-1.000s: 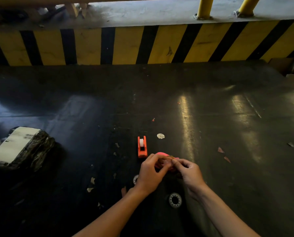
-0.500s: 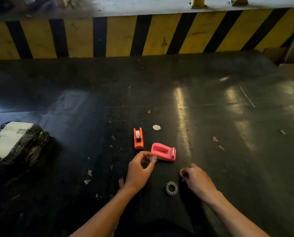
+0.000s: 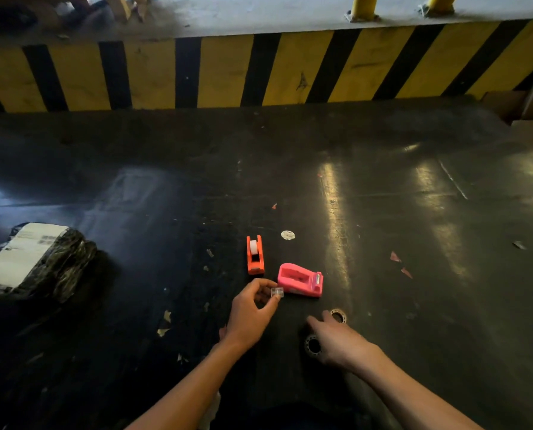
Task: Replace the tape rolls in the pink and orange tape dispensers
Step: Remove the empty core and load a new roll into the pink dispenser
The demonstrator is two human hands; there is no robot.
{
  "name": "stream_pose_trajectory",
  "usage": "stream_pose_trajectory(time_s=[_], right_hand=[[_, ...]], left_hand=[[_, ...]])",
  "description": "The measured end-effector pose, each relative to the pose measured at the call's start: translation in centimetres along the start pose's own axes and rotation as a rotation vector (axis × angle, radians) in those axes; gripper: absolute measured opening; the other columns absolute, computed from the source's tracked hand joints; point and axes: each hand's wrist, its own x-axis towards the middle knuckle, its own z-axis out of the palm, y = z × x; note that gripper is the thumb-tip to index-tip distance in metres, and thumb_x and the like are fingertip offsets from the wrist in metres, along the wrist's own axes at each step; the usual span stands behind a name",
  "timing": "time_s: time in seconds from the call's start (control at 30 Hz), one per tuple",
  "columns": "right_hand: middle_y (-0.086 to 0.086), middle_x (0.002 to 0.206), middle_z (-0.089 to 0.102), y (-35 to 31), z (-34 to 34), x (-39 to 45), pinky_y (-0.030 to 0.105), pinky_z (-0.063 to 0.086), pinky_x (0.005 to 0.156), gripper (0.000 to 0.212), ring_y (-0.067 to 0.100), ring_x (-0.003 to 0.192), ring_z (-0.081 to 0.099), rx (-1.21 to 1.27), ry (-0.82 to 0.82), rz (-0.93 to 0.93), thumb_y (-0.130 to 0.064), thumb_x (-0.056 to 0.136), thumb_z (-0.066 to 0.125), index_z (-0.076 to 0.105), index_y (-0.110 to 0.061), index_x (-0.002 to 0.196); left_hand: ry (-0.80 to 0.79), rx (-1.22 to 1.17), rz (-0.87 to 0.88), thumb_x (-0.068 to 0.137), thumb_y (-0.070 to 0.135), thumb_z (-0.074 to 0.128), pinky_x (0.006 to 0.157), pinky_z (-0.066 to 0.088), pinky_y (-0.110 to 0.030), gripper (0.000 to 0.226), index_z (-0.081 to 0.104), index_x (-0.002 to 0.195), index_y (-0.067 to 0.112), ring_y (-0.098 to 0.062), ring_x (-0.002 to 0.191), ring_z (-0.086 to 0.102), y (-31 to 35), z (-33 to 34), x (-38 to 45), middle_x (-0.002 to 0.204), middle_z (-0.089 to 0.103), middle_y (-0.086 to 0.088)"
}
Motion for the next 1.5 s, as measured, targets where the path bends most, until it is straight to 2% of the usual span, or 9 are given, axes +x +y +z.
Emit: stream_pose_trajectory(time_s=[0.1,0.27,0.43,0.53,0.6,0.67,0.9,1.27,1.5], right_hand=[[0.008,0.138,0.047,0.1,-0.4,0.2,0.035,0.05,0.099,0.063,0.025,0.12,0.056,0.082,0.037,-0.044,-0.025,0.088,0.069,0.04,-0.026,0.143],[-0.004,0.117,0.062,0.5,-1.9,-0.2,0.034,0.055,0.092,0.041,0.014,0.105,0.064,0.666,0.178,-0.231,-0.021,0.083,0.068,0.058,-0.04,0.118],[0.019,0.119,0.062,-0.7,-3.3,-0.5,0.037,0.056,0.082,0.038,0.025,0.09,0.068,1.376,0.09,-0.308,0.006,0.088,0.06,0.063,-0.018,0.118],[0.025,0.119,0.062,-1.6,-4.2,-0.3,0.04,0.056,0.079,0.018,0.034,0.096,0.065,1.607,0.102,-0.277,-0.006,0.095,0.055,0.068,-0.014,0.104],[0.025,0.116,0.064,-2.2,-4.6,-0.1,0.041,0.057,0.079,0.01,0.039,0.099,0.066,1.62,0.181,-0.259,-0.019,0.094,0.062,0.067,-0.014,0.099],[0.027,0.12,0.064,-2.4,-4.9,0.0,0.047,0.057,0.087,0.023,0.045,0.109,0.065,1.595,0.247,-0.281,-0.023,0.084,0.07,0.063,-0.011,0.104],[0.026,0.123,0.064,-1.9,-5.7,0.8,0.066,0.047,0.1,0.041,0.044,0.113,0.065,1.606,0.258,-0.375,-0.01,0.081,0.073,0.061,-0.011,0.121],[0.02,0.123,0.068,-2.3,-5.2,0.6,0.064,0.044,0.104,0.047,0.037,0.116,0.065,1.584,0.225,-0.365,-0.012,0.082,0.071,0.058,-0.01,0.127],[0.02,0.123,0.068,-2.7,-5.6,0.3,0.061,0.045,0.105,0.049,0.036,0.117,0.064,1.643,0.2,-0.377,-0.013,0.081,0.071,0.057,-0.009,0.128]], left_hand=[[0.001,-0.023,-0.023,0.092,0.021,0.069,0.08,0.06,-0.028,0.021,0.064,0.111,0.026,-0.004,0.091,0.067,0.0,-0.2,0.1,0.099,0.068,0.009],[0.039,-0.134,-0.052,0.092,0.022,0.069,0.08,0.056,-0.02,0.016,0.064,0.104,0.03,0.0,0.093,0.067,1.0,-0.4,0.2,0.1,0.069,0.009],[0.037,-0.213,-0.037,0.092,0.021,0.069,0.085,0.057,-0.023,0.018,0.065,0.109,0.025,0.0,0.097,0.068,2.3,-0.8,0.9,0.106,0.07,0.007],[0.042,-0.253,-0.019,0.092,0.021,0.069,0.079,0.057,-0.018,0.018,0.064,0.109,0.025,0.0,0.096,0.068,3.3,-1.1,1.2,0.106,0.069,0.007],[0.042,-0.273,-0.002,0.091,0.021,0.069,0.079,0.057,-0.017,0.018,0.064,0.108,0.025,0.001,0.096,0.068,3.7,-1.3,1.3,0.106,0.069,0.006],[0.038,-0.294,0.009,0.091,0.019,0.069,0.078,0.056,-0.015,0.018,0.064,0.108,0.025,0.002,0.097,0.068,4.0,-1.5,1.3,0.106,0.07,0.005],[-0.034,-0.319,0.049,0.09,0.013,0.07,0.081,0.058,-0.019,0.023,0.066,0.11,0.023,-0.003,0.099,0.07,4.4,-2.3,0.9,0.107,0.072,0.002],[0.023,-0.189,0.162,0.089,0.011,0.071,0.084,0.059,-0.022,0.032,0.065,0.108,0.036,-0.003,0.102,0.07,4.6,-2.1,0.6,0.109,0.072,0.008],[0.023,-0.259,0.143,0.09,0.009,0.069,0.086,0.059,-0.023,0.028,0.068,0.116,0.02,-0.006,0.105,0.069,4.5,-2.2,0.7,0.113,0.072,0.003]])
